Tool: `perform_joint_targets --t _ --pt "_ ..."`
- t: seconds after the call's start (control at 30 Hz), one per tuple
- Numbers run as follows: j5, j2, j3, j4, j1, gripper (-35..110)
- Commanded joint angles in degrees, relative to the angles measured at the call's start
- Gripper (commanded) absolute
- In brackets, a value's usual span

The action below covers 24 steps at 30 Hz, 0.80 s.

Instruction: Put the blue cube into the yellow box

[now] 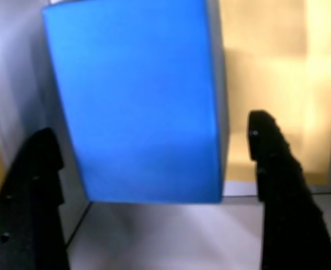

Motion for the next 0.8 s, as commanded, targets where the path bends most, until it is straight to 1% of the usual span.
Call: perform_joint_targets --t 0.0,0.03,0.07,0.1,0.23,0.4,0.57,0.77 --pt "-1.8 6.7 -6.0 0.4 0.9 29" --pt "-2.5 8.3 -6.0 0.6 1.0 26" --pt "-2.5 10.0 -6.2 1.4 1.1 16" --pt "-2.4 11.9 -6.9 3.2 1.1 11" --pt "-3.8 18.6 -9.6 11.8 1.3 5" --pt "-5.4 25.8 -10.5 16.8 1.2 1" --pt "-4.7 32.7 -10.1 17.8 -0.1 0" --pt "0.5 41.0 -9.3 17.9 -7.6 0"
